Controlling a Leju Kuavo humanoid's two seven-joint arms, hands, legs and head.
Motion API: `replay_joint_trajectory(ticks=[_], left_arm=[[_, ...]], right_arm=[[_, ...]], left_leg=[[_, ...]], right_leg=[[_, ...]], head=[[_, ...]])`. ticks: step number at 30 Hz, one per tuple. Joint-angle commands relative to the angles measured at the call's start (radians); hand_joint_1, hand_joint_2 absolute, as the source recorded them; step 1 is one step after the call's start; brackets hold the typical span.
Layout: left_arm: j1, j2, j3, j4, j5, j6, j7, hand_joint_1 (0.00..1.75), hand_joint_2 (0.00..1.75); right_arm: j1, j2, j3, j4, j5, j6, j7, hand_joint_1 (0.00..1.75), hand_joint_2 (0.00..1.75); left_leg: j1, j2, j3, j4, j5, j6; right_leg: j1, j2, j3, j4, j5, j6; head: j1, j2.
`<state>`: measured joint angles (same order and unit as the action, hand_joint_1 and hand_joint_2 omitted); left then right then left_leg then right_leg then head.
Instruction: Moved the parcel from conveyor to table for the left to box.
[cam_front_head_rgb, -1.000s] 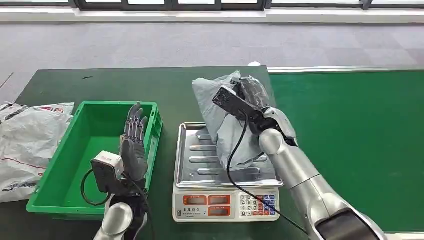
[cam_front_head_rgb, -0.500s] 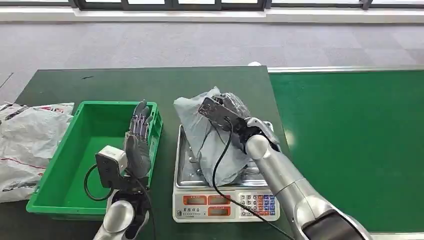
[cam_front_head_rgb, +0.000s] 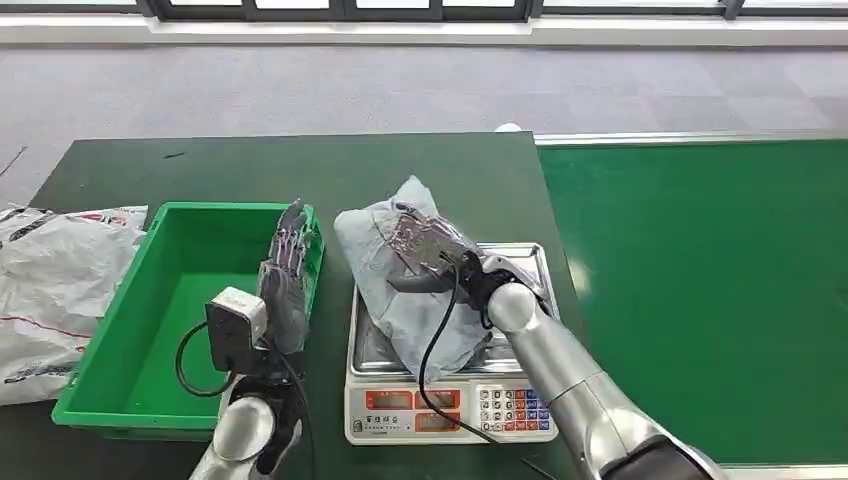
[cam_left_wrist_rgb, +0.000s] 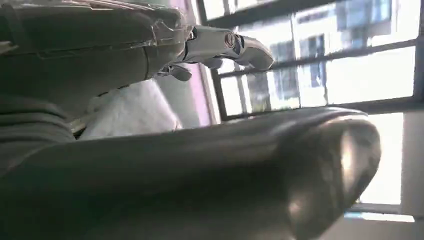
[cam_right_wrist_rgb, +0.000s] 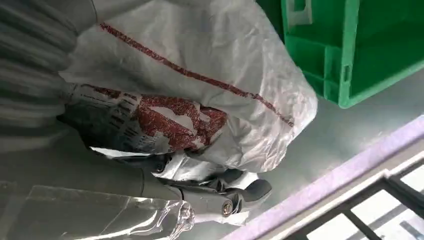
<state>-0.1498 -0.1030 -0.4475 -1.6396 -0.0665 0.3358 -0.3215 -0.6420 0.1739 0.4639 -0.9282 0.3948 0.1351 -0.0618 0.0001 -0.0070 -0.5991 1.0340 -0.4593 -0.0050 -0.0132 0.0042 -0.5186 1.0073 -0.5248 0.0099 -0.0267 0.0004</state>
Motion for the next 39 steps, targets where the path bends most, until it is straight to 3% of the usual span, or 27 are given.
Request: replay_joint_trajectory(ticks=[1, 2, 3, 5, 9, 11, 16, 23, 24, 25, 26, 27, 33, 39], left_arm=[[-0.022, 0.069, -0.010, 0.010, -0.050, -0.015, 0.054, 0.00, 0.00], [-0.014, 0.081, -0.011, 0.001, -0.066, -0.019, 0.043, 0.00, 0.00], [-0.013, 0.095, -0.014, -0.007, -0.119, -0.018, 0.033, 0.00, 0.00], [-0.026, 0.089, -0.003, -0.020, -0.255, 0.004, 0.069, 0.00, 0.00], [-0.128, 0.070, 0.003, 0.062, -0.375, -0.039, 0.137, 0.00, 0.00], [-0.134, 0.067, 0.006, 0.074, -0.376, -0.041, 0.136, 0.00, 0.00], [-0.126, 0.066, 0.007, 0.074, -0.377, -0.043, 0.131, 0.00, 0.00], [-0.126, 0.066, 0.007, 0.074, -0.377, -0.043, 0.131, 0.00, 0.00], [-0.184, 0.086, -0.019, 0.135, -0.398, -0.082, 0.159, 0.00, 0.00], [-0.318, 0.117, -0.089, 0.354, -0.411, -0.195, 0.183, 0.00, 1.75], [-0.318, 0.117, -0.089, 0.354, -0.411, -0.195, 0.183, 0.00, 1.75], [-0.323, 0.115, -0.088, 0.370, -0.408, -0.194, 0.172, 0.00, 1.75], [-0.335, 0.122, -0.113, 0.392, -0.428, -0.216, 0.171, 0.00, 1.75], [-0.342, 0.131, -0.132, 0.399, -0.443, -0.242, 0.184, 0.00, 1.75]], right_arm=[[0.130, -0.159, 0.113, -0.323, -0.093, 0.047, -0.021, 0.00, 0.00], [0.163, -0.170, 0.110, -0.380, -0.087, 0.030, -0.031, 0.00, 0.00], [0.204, -0.172, 0.094, -0.457, -0.059, -0.032, -0.057, 0.00, 1.75], [0.290, -0.192, 0.078, -0.630, 0.004, -0.111, -0.089, 0.00, 1.75], [0.479, -0.246, -0.008, -0.892, 0.220, -0.410, -0.161, 0.00, 1.75], [0.492, -0.254, -0.012, -0.904, 0.218, -0.412, -0.165, 0.00, 1.75], [0.476, -0.243, -0.009, -0.872, 0.216, -0.414, -0.174, 0.00, 1.75], [0.476, -0.243, -0.009, -0.872, 0.216, -0.414, -0.174, 0.00, 1.75], [0.587, -0.262, -0.058, -0.943, 0.253, -0.652, -0.262, 0.00, 1.75], [0.772, -0.256, -0.139, -1.069, 0.192, -0.833, -0.448, 0.00, 1.75], [0.772, -0.256, -0.139, -1.069, 0.192, -0.833, -0.448, 0.00, 1.75], [0.777, -0.254, -0.136, -1.074, 0.193, -0.833, -0.451, 0.00, 1.75], [0.766, -0.228, -0.133, -1.066, 0.204, -0.833, -0.454, 0.00, 1.75], [0.765, -0.222, -0.133, -1.061, 0.208, -0.833, -0.454, 0.00, 1.75]], left_leg=[[0.000, -0.002, 0.002, -0.003, 0.001, 0.000], [0.001, -0.004, 0.004, -0.005, 0.001, 0.000], [0.000, -0.003, 0.002, -0.003, 0.000, 0.000], [0.001, -0.003, 0.004, -0.005, 0.001, -0.001], [0.001, -0.009, -0.002, -0.001, 0.001, 0.000], [0.001, -0.014, 0.002, -0.005, 0.002, 0.000], [0.000, 0.000, 0.000, -0.001, -0.001, 0.000], [0.000, 0.000, 0.002, -0.003, 0.000, 0.000], [-0.001, 0.002, 0.001, -0.003, 0.000, 0.000], [0.000, 0.001, 0.002, -0.003, 0.000, -0.001], [0.000, 0.000, 0.001, -0.003, 0.000, -0.001], [0.001, -0.014, 0.004, -0.006, 0.003, -0.001], [-0.001, 0.000, 0.003, -0.002, -0.001, -0.001], [0.000, 0.001, 0.003, -0.003, 0.000, -0.001]], right_leg=[[0.000, -0.003, 0.004, -0.004, 0.000, 0.000], [0.001, -0.005, 0.006, -0.006, 0.000, 0.000], [0.000, -0.003, 0.004, -0.003, 0.000, 0.000], [0.001, -0.004, 0.006, -0.006, 0.000, -0.001], [0.001, -0.010, 0.002, -0.002, -0.002, -0.001], [0.001, -0.015, 0.007, -0.007, -0.001, -0.001], [0.000, 0.000, 0.001, -0.003, -0.001, 0.000], [0.000, -0.001, 0.002, -0.005, 0.000, -0.001], [-0.001, 0.001, 0.001, -0.004, 0.000, -0.001], [0.000, 0.000, 0.001, -0.004, 0.001, -0.001], [0.000, -0.001, 0.001, -0.004, 0.001, -0.001], [0.001, -0.015, 0.007, -0.009, -0.001, -0.001], [0.000, 0.000, 0.003, -0.003, -0.001, -0.001], [0.000, 0.000, 0.003, -0.004, 0.000, -0.002]], head=[[0.000, 0.000], [0.000, 0.000], [0.000, 0.000], [0.000, 0.000], [0.000, 0.000], [0.000, 0.000], [0.000, 0.000], [0.000, 0.000], [0.000, 0.000], [0.000, 0.000], [0.000, 0.000], [0.000, 0.000], [0.000, 0.000], [0.000, 0.000]])
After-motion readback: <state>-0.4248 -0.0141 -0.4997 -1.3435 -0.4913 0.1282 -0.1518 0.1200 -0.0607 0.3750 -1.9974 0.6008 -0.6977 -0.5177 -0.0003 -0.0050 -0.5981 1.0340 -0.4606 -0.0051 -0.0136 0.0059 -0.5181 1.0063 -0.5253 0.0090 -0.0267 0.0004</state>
